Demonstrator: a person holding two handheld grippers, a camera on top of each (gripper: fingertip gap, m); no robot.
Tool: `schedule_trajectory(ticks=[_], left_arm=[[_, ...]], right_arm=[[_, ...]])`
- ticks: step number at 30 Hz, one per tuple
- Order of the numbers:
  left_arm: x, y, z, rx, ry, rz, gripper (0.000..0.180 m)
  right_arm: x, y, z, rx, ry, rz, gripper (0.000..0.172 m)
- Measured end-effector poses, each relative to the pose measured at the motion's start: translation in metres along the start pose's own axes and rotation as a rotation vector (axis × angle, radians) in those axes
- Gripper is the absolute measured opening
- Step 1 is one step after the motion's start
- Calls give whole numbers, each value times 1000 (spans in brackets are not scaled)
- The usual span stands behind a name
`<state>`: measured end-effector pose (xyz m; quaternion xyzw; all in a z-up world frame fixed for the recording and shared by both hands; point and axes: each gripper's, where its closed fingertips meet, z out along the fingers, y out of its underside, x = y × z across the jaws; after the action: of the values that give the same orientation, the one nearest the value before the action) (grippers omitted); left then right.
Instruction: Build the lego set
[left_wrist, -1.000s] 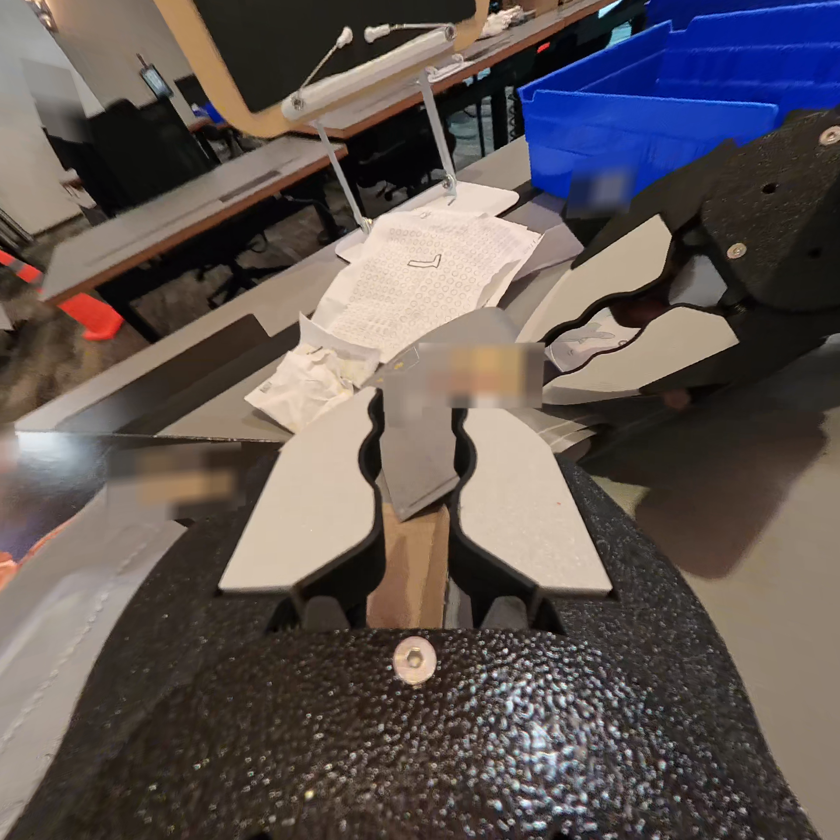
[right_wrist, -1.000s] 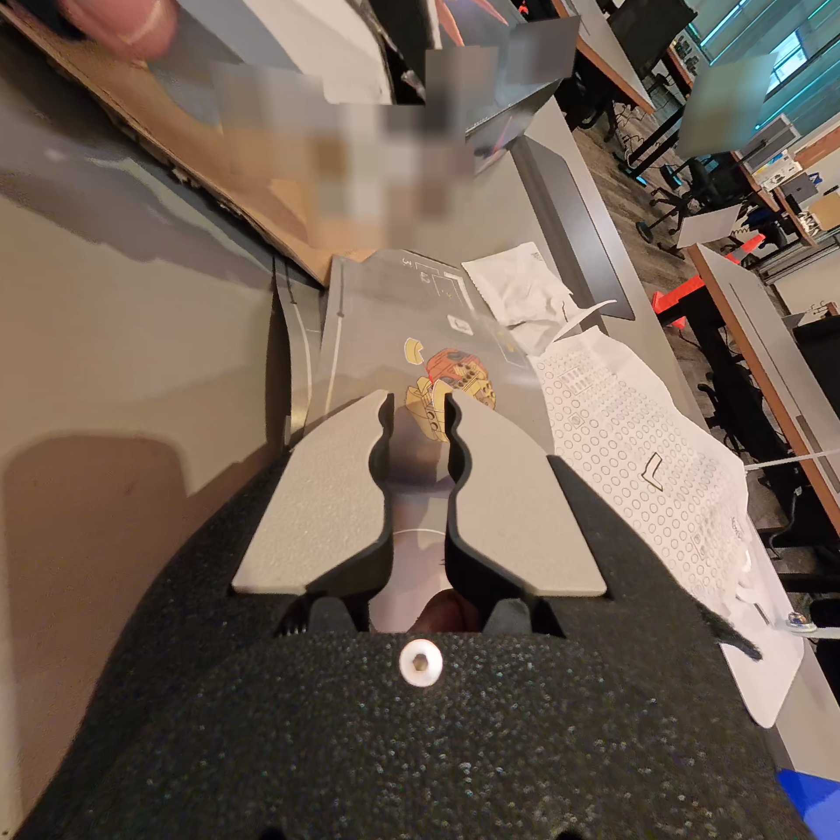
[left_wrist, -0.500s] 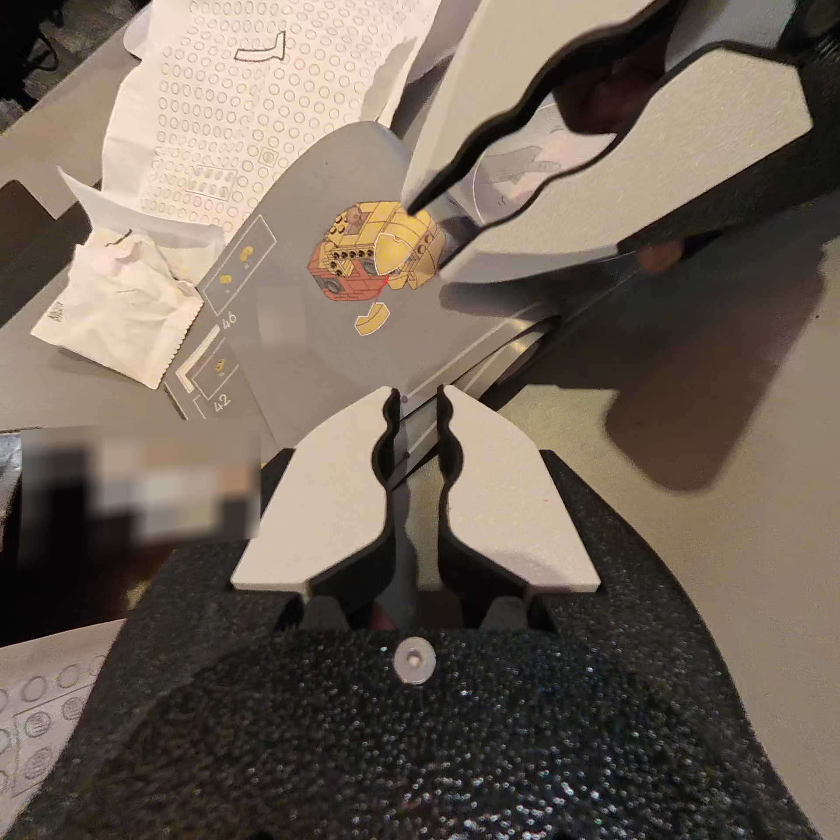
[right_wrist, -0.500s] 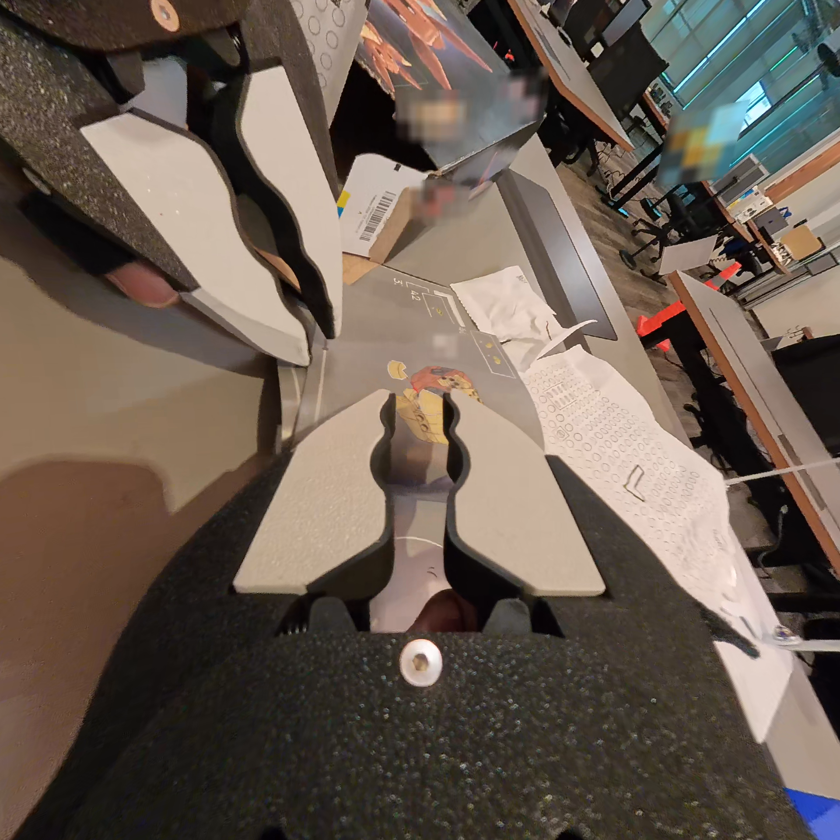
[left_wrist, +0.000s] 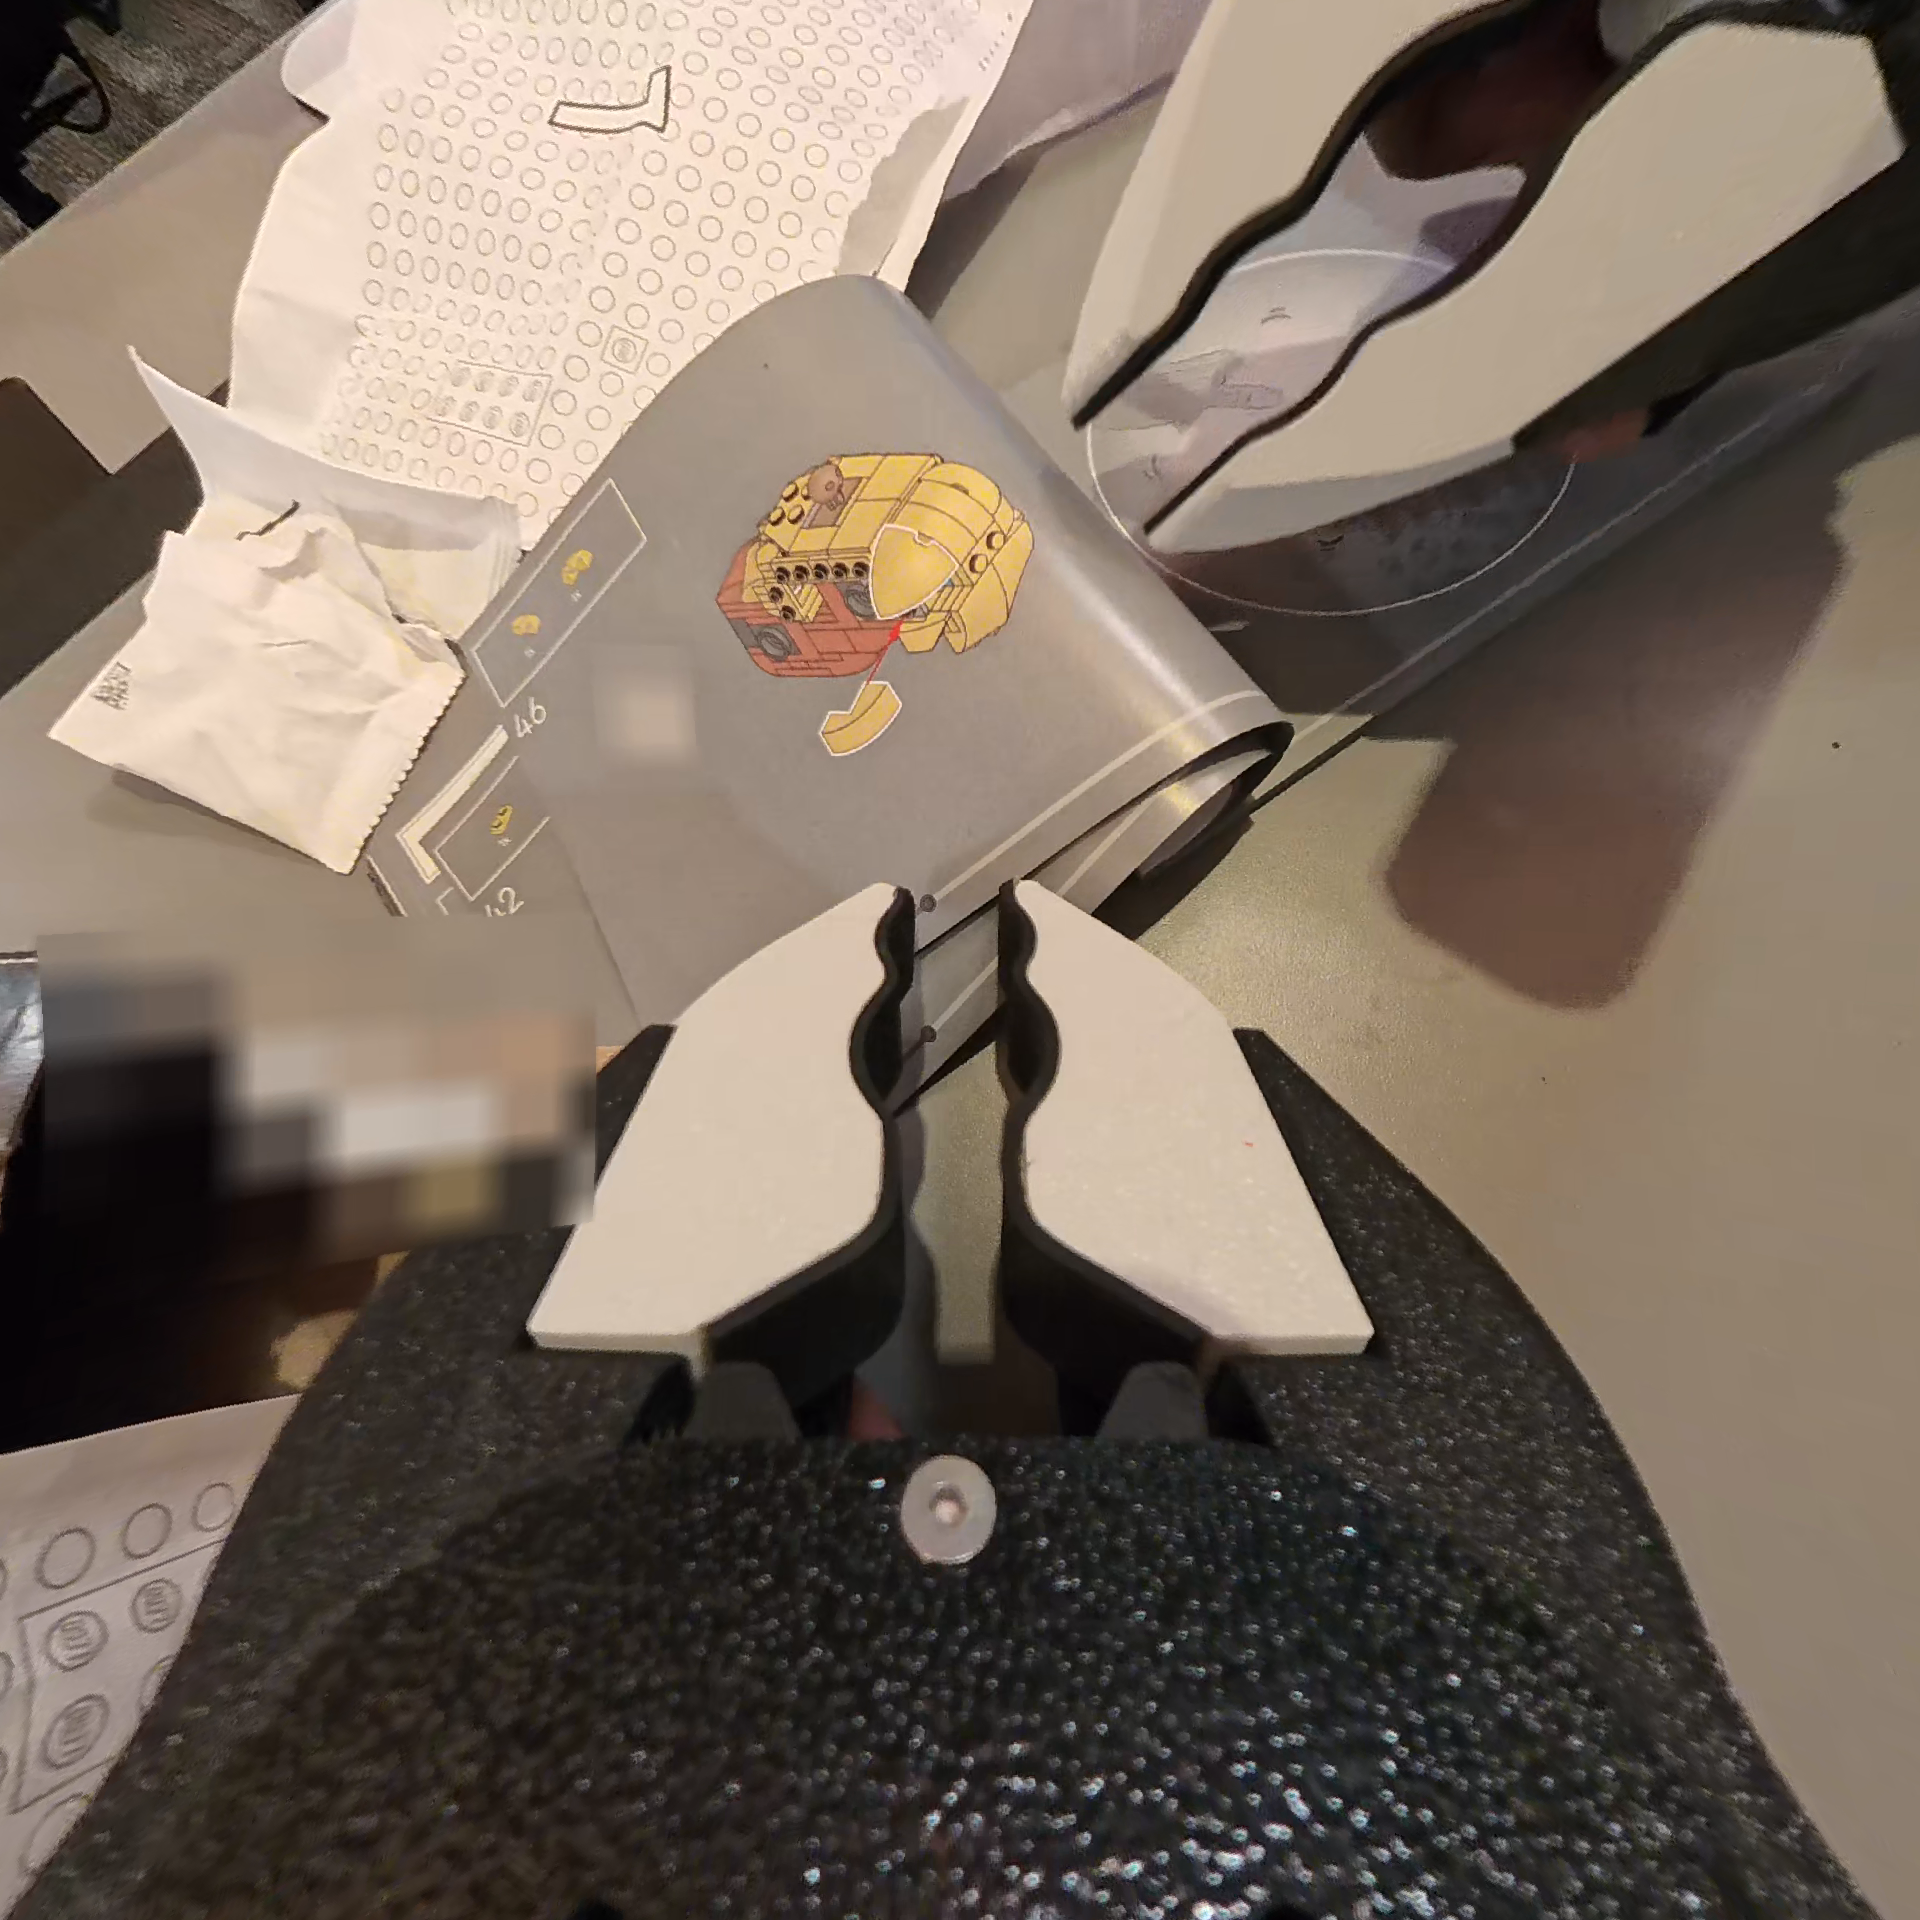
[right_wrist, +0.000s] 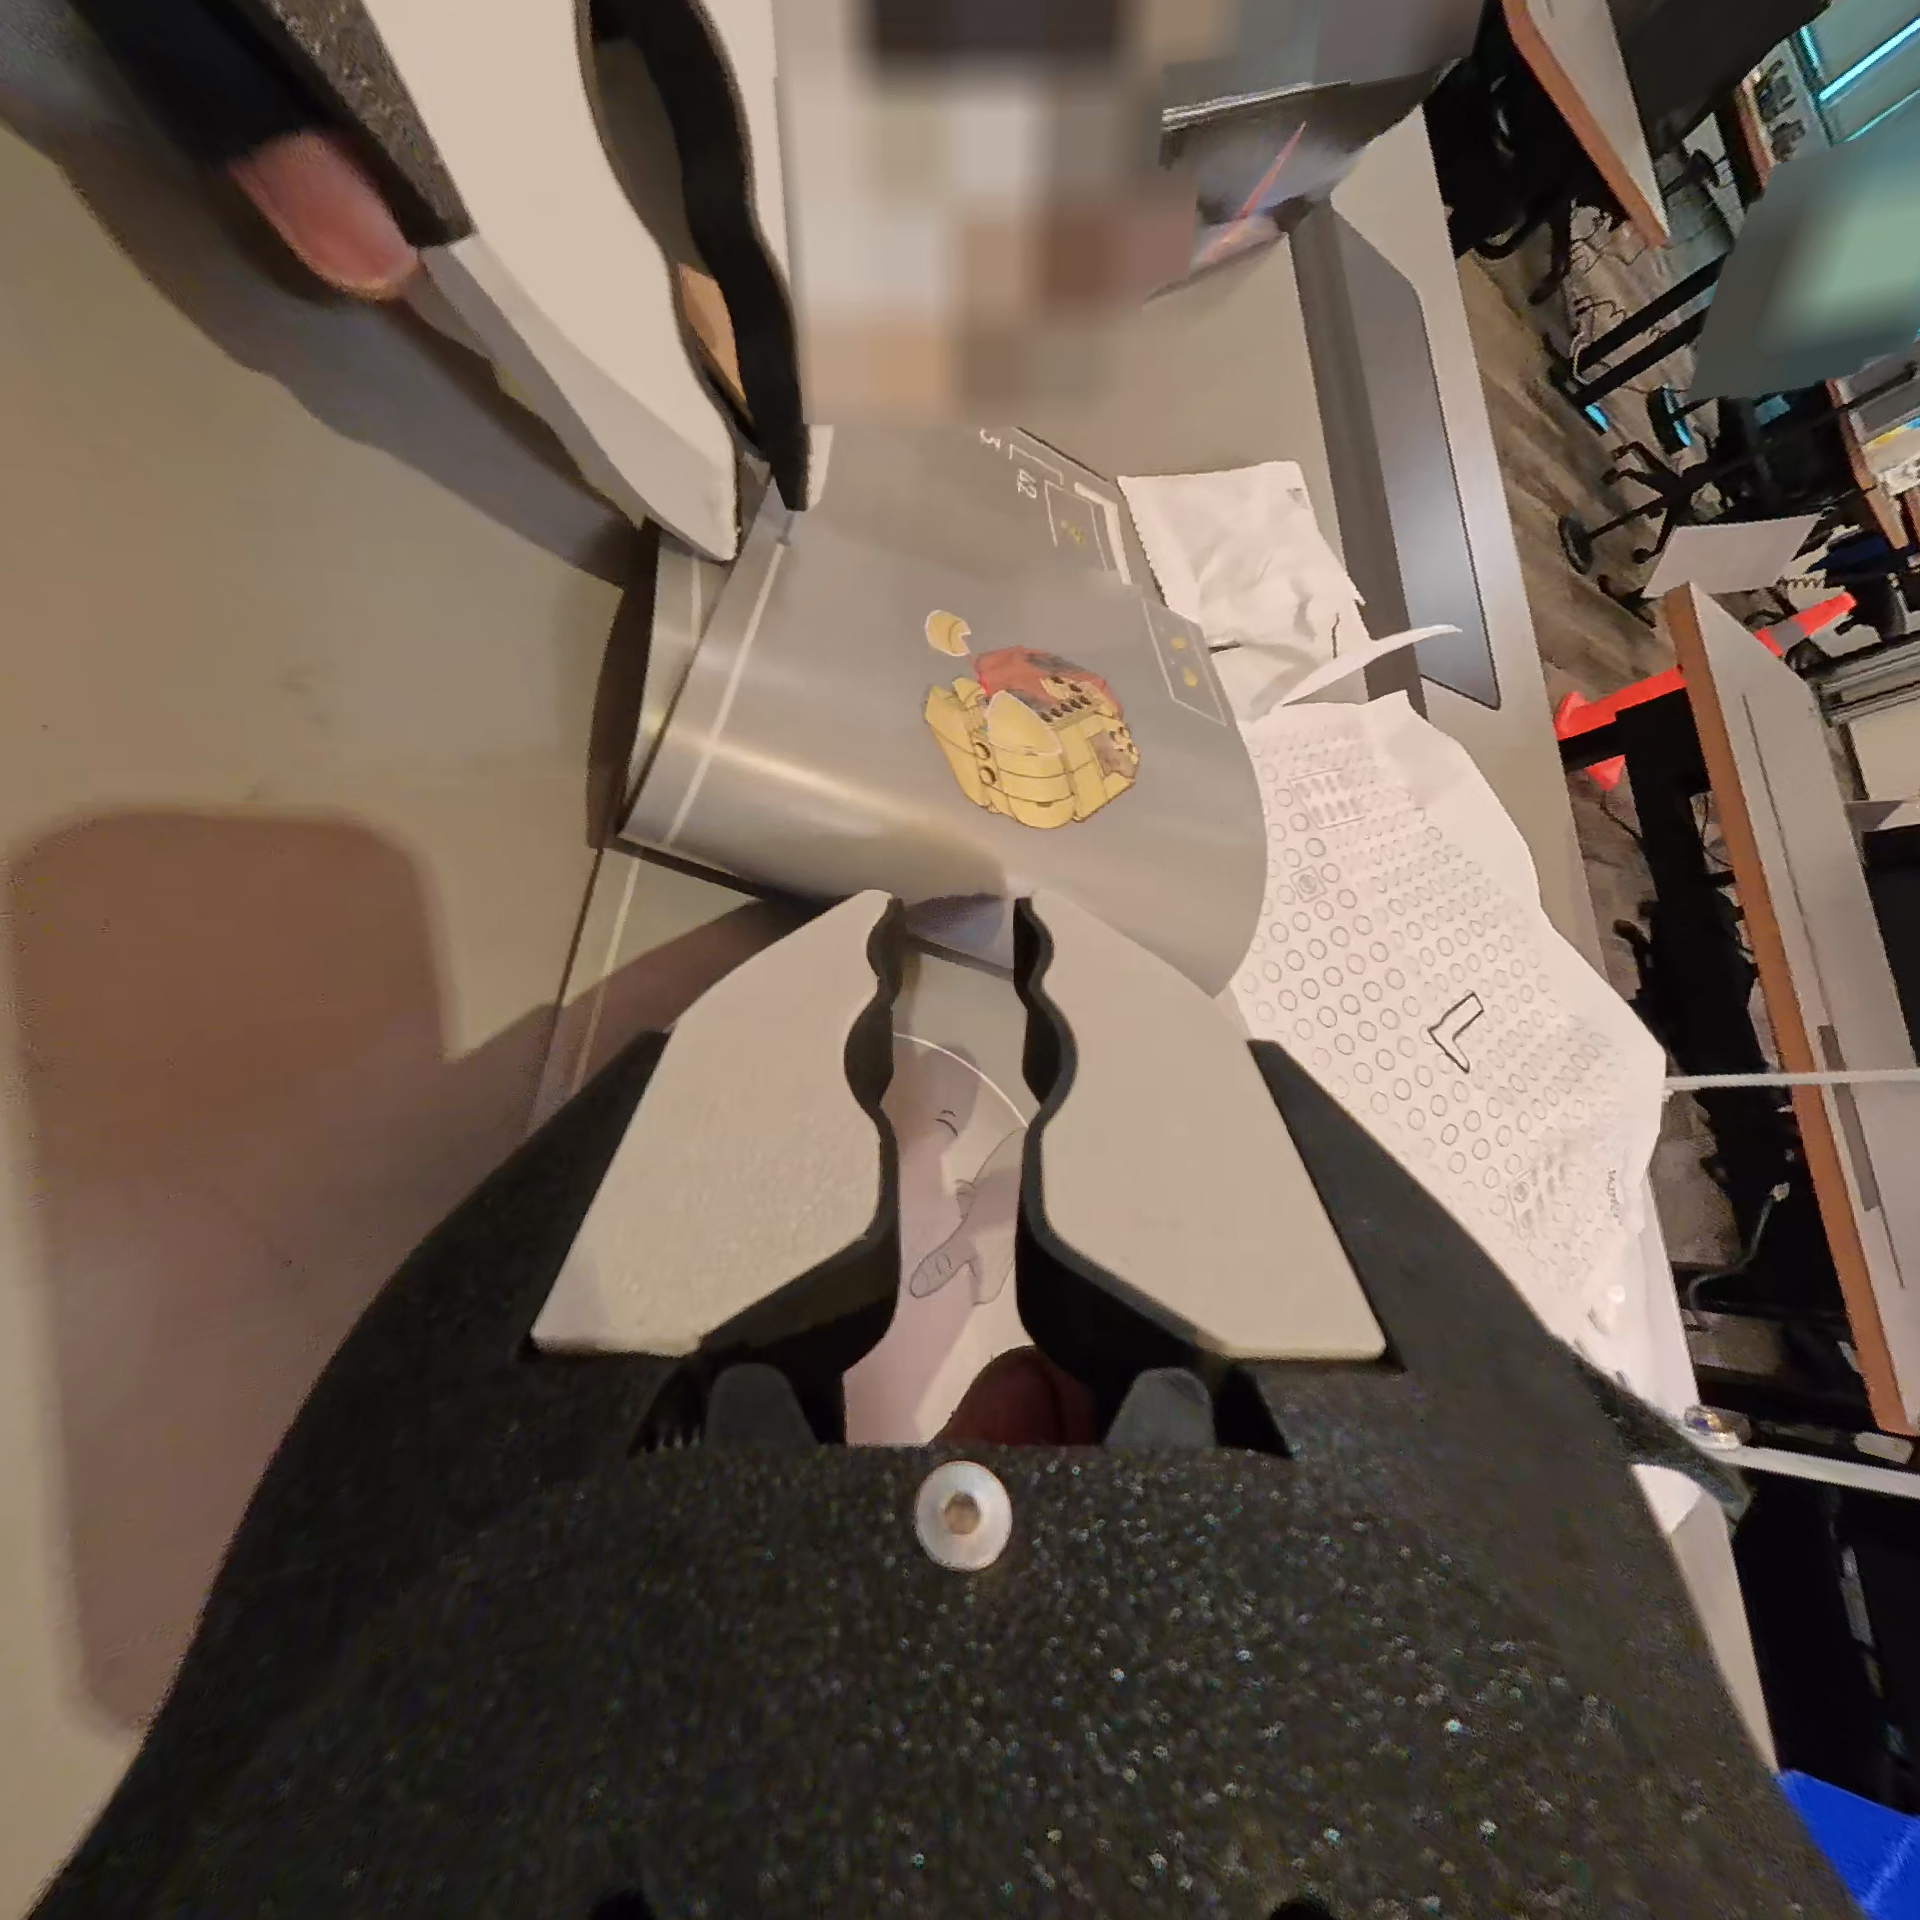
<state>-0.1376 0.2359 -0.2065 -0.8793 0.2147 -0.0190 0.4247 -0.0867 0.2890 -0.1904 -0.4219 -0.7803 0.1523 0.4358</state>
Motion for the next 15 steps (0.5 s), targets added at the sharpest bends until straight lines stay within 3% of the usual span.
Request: schedule_trajectory(ticks=[15], left_arm=[[-10,-8,-28,25,-76,103,21]], right_arm=[[0,-5,4,23,37,-8,20]])
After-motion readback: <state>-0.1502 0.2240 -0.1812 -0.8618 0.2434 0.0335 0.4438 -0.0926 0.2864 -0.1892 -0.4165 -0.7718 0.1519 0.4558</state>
